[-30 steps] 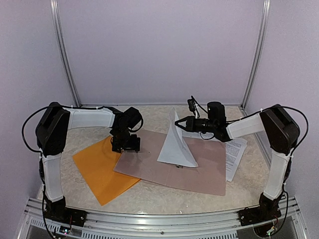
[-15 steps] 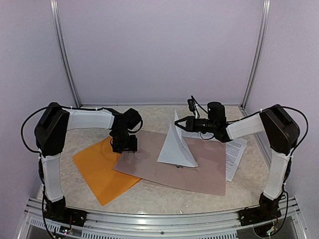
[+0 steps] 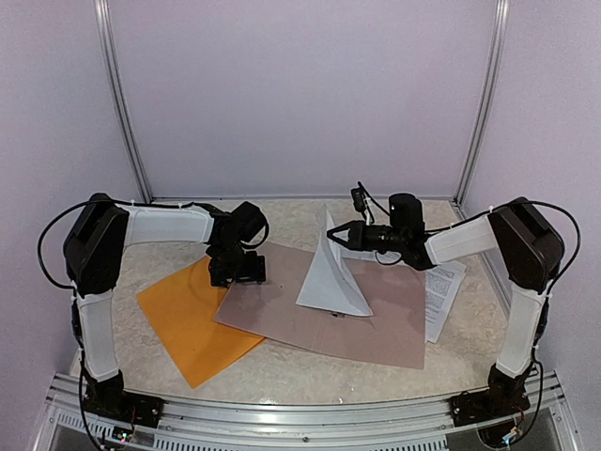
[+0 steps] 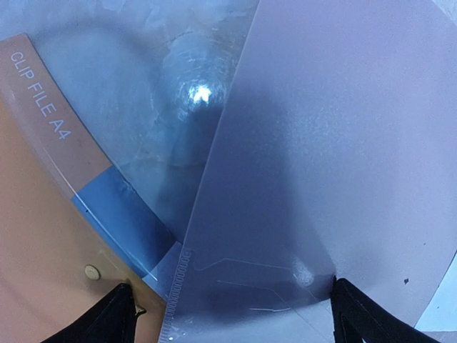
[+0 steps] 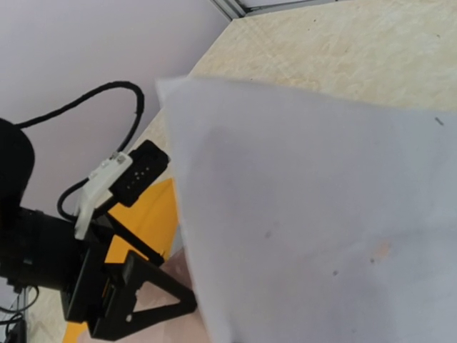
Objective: Put the files into the folder
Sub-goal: Insert the folder to form pockets on the folder.
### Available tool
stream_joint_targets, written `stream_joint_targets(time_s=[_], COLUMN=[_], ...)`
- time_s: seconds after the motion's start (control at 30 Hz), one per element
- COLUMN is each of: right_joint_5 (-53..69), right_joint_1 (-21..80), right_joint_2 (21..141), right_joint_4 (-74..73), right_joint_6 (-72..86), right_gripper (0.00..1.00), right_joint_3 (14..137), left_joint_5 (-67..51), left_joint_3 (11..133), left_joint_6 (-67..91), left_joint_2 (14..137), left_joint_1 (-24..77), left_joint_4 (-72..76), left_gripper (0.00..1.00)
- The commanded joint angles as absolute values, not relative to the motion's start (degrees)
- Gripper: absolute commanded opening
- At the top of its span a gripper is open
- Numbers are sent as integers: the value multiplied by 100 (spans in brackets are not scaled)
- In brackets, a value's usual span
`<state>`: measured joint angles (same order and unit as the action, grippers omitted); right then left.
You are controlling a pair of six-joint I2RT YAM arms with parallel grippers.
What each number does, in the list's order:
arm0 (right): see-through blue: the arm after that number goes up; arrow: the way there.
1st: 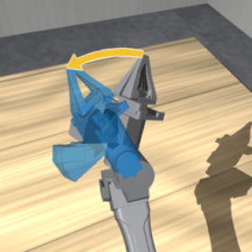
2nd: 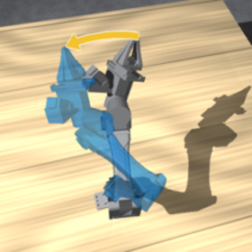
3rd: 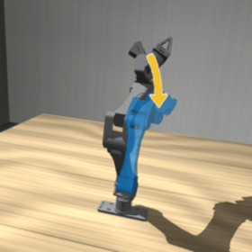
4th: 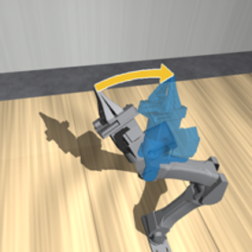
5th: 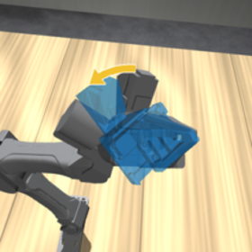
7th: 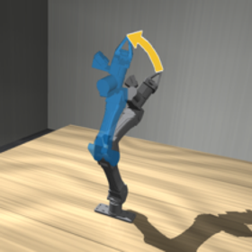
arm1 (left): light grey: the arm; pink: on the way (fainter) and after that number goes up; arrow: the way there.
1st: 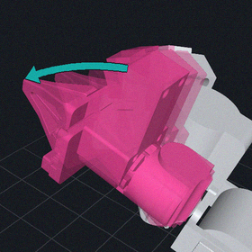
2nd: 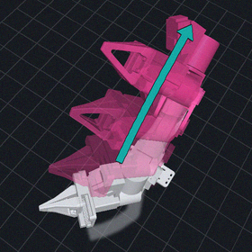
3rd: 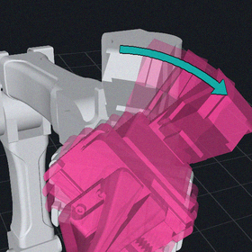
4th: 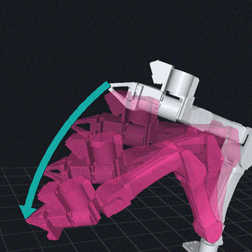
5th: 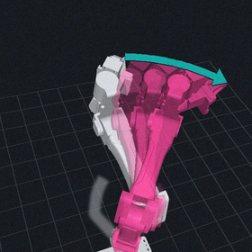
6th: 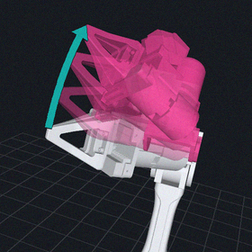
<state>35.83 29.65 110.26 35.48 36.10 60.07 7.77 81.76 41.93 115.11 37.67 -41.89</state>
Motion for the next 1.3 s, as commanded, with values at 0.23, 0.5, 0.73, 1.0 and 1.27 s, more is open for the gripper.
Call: stream_joint_targets(time_s=[0.23, 0.5, 0.73, 1.0, 1.27], right_joint_5=[3672, 3674, 3622, 3320, 3092], right_joint_1=[3037, 3041, 3036, 3020, 2837], right_joint_2=[11110, 11075, 11015, 10811, 10542], right_joint_4=[3667, 3751, 3693, 3151, 2732], right_joint_6=[3621, 3630, 3558, 3138, 2799], right_gripper=[0, 0, 0, 0, 0], right_joint_3=[5895, 5817, 5808, 5925, 6102], left_joint_5=[1038, 1087, 1164, 1030, 973], left_joint_3=[8511, 8164, 8025, 7692, 7639], left_joint_6=[4712, 4982, 4980, 4849, 4776], left_joint_2=[12161, 12010, 11856, 11549, 11298], left_joint_1=[4069, 4222, 4221, 4076, 3955], left_joint_4=[-4541, -4589, -4546, -4122, -3880], left_gripper=[88, 76, 65, 50, 59])
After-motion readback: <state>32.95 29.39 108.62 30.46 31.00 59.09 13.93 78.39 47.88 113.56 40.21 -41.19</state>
